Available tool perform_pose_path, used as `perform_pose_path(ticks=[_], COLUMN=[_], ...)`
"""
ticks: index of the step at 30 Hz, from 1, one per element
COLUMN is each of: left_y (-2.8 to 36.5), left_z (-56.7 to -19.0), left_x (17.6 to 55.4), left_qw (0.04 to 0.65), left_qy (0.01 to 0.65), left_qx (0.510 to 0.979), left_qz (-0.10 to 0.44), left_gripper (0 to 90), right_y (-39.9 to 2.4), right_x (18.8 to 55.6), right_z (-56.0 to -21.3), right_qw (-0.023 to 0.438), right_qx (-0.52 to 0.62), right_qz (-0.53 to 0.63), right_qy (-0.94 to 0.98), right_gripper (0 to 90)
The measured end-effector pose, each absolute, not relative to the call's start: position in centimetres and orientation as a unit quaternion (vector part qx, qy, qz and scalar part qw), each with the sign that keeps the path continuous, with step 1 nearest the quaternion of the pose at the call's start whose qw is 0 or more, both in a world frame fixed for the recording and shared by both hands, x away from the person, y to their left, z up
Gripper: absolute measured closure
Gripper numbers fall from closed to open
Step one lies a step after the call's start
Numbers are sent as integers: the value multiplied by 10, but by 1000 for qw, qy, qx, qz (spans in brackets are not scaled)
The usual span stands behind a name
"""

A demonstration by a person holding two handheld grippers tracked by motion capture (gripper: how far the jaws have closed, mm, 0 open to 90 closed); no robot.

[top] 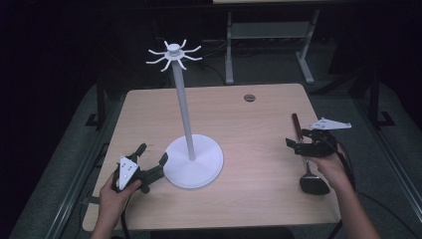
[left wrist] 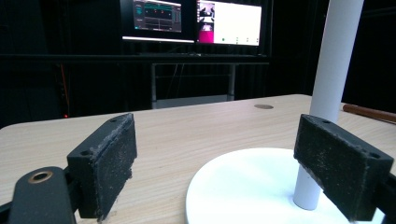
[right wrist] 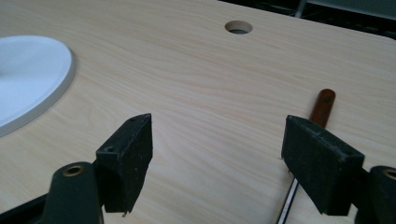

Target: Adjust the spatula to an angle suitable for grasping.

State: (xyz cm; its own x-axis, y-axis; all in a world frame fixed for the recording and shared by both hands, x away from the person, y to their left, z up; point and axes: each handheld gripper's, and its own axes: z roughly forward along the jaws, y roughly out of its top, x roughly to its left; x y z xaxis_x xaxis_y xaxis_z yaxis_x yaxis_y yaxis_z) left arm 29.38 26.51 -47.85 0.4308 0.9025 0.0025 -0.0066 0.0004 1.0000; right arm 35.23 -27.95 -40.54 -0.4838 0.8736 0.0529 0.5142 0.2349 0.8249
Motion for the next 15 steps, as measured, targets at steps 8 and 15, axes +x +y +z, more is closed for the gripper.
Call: perform_pose_path(ticks=[8,15], left_y=[265,265], left_z=[-479,-479], left_x=[294,294], left_qw=[602,602], left_qy=[376,375], left_qx=[594,595], left_qz=[378,379], left_gripper=[125,125], right_y=[-289,-295], right_x=[363,381], right_z=[-398,-398], right_qw=[227,225], right_qx=[465,469], right_qz=[422,420], right_qy=[745,743], right_gripper=[248,253])
